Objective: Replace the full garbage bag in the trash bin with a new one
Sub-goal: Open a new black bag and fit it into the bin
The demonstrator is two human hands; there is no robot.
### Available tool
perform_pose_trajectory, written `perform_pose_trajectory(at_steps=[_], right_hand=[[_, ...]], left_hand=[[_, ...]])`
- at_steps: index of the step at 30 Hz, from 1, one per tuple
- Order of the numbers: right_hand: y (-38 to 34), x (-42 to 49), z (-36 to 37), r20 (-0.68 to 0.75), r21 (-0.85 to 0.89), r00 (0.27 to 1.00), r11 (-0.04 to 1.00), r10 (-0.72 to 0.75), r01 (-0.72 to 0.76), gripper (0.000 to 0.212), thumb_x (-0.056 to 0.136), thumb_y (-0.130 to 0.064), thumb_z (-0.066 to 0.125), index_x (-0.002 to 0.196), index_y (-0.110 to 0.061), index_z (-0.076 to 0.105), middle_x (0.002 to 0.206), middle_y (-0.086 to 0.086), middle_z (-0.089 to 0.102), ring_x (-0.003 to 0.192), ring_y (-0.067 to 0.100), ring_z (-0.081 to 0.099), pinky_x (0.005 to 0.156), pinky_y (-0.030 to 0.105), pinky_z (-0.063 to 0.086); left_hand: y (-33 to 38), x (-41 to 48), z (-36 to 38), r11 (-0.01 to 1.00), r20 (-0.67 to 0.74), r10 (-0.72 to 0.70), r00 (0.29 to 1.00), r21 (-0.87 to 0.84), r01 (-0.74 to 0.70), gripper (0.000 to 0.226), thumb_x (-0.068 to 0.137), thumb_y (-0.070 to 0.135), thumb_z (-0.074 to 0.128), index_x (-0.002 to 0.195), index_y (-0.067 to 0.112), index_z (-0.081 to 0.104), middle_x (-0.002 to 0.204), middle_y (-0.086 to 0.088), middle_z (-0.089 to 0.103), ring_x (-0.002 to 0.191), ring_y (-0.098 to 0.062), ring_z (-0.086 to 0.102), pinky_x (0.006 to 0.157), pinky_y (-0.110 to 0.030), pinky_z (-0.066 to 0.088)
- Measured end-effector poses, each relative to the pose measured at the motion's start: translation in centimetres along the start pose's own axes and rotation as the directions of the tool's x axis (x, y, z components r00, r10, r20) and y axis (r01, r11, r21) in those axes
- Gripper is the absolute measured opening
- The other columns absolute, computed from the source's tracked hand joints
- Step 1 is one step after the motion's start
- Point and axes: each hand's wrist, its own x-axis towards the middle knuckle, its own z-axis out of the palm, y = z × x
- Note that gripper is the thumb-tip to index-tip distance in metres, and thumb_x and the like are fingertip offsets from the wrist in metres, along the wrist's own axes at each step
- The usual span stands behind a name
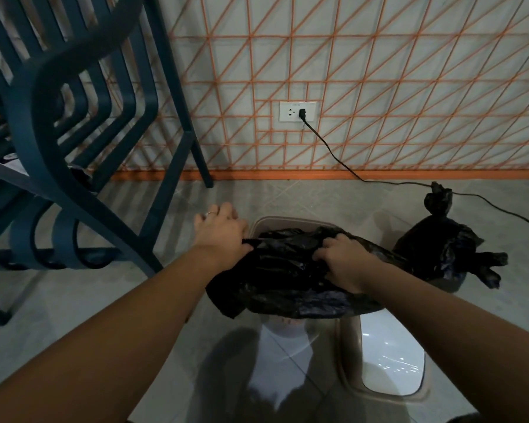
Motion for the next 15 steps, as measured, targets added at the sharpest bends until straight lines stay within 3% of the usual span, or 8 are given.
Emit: perform_pose_trajectory(at_steps=[3,5,7,9,12,15], right_hand=[[0.8,0.0,-0.1,-0.159,0.215,0.987,0.977,0.029,0.006,0.032,0.084,-0.025,0.058,0.114,-0.017,0.062,0.124,0.010,0.045,0.111,0.032,0.047,0.094,0.036,0.043],[0.8,0.2,-0.7,-0.262,0.366,0.962,0.930,0.077,0.025,0.018,0.085,-0.027,0.056,0.095,-0.017,0.066,0.137,0.007,0.037,0.113,0.029,0.052,0.094,0.031,0.043],[0.7,0.8,-1.5,-0.236,0.417,0.970,0.908,0.056,0.050,0.023,0.093,-0.029,0.047,0.090,-0.017,0.066,0.152,0.004,0.029,0.131,0.024,0.044,0.094,0.024,0.039],[-0.1,2.0,-2.2,-0.144,0.374,0.989,0.924,-0.021,0.074,0.026,0.098,-0.025,0.041,0.097,-0.014,0.064,0.156,0.007,0.028,0.144,0.018,0.025,0.093,0.021,0.033],[-1.6,3.4,-2.6,-0.052,0.362,0.999,0.932,-0.004,0.022,0.029,0.097,-0.020,0.044,0.124,-0.010,0.049,0.140,0.016,0.046,0.131,0.030,0.044,0.098,0.033,0.040],[-2.5,4.1,-2.7,0.000,0.398,1.000,0.917,-0.003,0.003,0.065,0.093,-0.019,0.053,0.147,-0.012,0.018,0.139,0.019,0.047,0.123,0.034,0.050,0.099,0.041,0.043]], left_hand=[[-0.2,0.0,-0.1,0.983,0.002,0.098,0.995,-0.159,-0.097,0.011,0.077,0.042,0.064,0.079,0.035,0.056,0.112,0.007,0.045,0.115,-0.020,0.038,0.094,-0.038,0.028],[0.0,-0.3,-0.2,0.946,0.012,0.196,0.980,-0.264,-0.186,0.013,0.074,0.037,0.067,0.074,0.035,0.054,0.109,0.010,0.047,0.113,-0.016,0.040,0.091,-0.035,0.028],[0.2,-0.7,-0.3,0.908,0.031,0.272,0.962,-0.338,-0.246,0.016,0.072,0.038,0.070,0.069,0.036,0.054,0.117,0.012,0.047,0.116,-0.013,0.039,0.094,-0.033,0.028],[0.3,-1.3,-0.2,0.884,0.072,0.307,0.949,-0.392,-0.256,0.022,0.071,0.051,0.069,0.064,0.036,0.055,0.129,0.014,0.045,0.121,-0.011,0.035,0.099,-0.035,0.025],[0.5,-1.9,0.0,0.889,0.136,0.307,0.942,-0.394,-0.233,0.037,0.081,0.063,0.054,0.056,0.035,0.056,0.135,0.015,0.047,0.121,-0.011,0.037,0.102,-0.035,0.025],[0.6,-2.2,0.1,0.894,0.054,0.290,0.956,-0.371,-0.250,0.033,0.089,0.052,0.050,0.071,0.029,0.065,0.116,0.012,0.062,0.109,-0.012,0.052,0.100,-0.041,0.036]])
